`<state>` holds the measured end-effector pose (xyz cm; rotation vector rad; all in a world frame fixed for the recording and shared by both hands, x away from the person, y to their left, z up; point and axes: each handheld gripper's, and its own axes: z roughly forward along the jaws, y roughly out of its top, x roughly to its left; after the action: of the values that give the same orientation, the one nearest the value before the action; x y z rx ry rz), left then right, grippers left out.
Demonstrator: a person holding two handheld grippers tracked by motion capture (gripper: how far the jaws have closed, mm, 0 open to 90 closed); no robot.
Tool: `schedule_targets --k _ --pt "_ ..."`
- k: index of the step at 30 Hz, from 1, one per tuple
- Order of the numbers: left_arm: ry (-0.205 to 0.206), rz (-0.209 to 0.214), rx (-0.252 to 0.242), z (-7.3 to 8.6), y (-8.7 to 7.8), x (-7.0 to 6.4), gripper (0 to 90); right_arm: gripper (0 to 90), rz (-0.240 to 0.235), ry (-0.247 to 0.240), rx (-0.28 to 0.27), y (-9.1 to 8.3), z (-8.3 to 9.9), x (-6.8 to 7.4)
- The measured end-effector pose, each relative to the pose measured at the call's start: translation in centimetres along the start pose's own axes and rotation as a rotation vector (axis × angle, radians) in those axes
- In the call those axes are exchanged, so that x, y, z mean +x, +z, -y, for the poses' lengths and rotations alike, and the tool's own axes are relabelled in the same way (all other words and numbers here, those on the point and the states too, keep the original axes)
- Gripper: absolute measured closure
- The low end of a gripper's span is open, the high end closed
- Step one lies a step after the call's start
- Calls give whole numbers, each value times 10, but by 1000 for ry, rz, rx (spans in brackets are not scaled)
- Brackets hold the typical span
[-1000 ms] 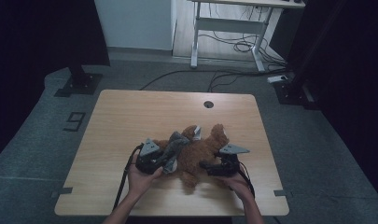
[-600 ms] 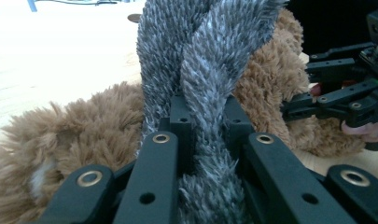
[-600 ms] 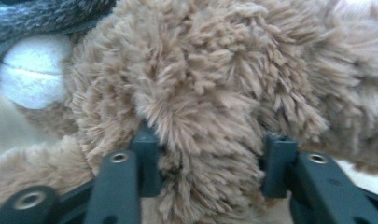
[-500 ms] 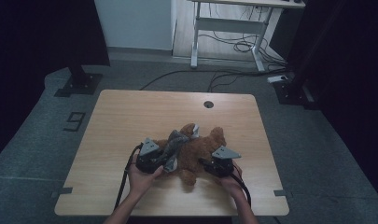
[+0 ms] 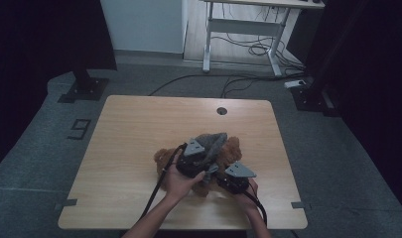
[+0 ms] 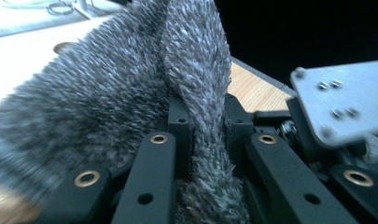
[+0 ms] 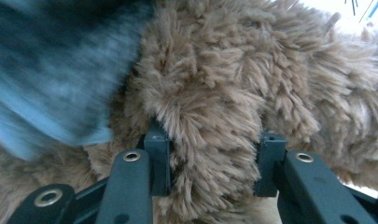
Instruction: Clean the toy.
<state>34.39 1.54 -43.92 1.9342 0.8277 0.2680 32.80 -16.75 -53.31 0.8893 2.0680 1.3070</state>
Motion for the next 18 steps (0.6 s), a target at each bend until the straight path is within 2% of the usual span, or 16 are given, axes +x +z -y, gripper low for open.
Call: schedule_targets --k 3,6,10,11,12,13,14,18 --pt "-9 -21 38 5 17 6 776 589 2 -4 1 -1 1 0" --pt "-14 -20 28 10 17 10 776 590 5 1 8 -1 2 1" --pt "-12 -40 25 16 7 15 777 590 8 -2 6 -1 2 2" --pt "-26 -54 21 20 0 21 777 590 5 5 1 -1 3 1" --pt "-26 -54 21 20 0 21 777 590 5 5 1 -1 3 1" --pt "-45 -74 21 25 -8 29 777 590 4 12 -3 -1 3 1" --pt "-45 -74 21 25 -8 29 777 590 4 12 -3 -1 3 1" --pt "-91 -93 4 36 -27 48 775 590 4 17 -7 -2 4 1"
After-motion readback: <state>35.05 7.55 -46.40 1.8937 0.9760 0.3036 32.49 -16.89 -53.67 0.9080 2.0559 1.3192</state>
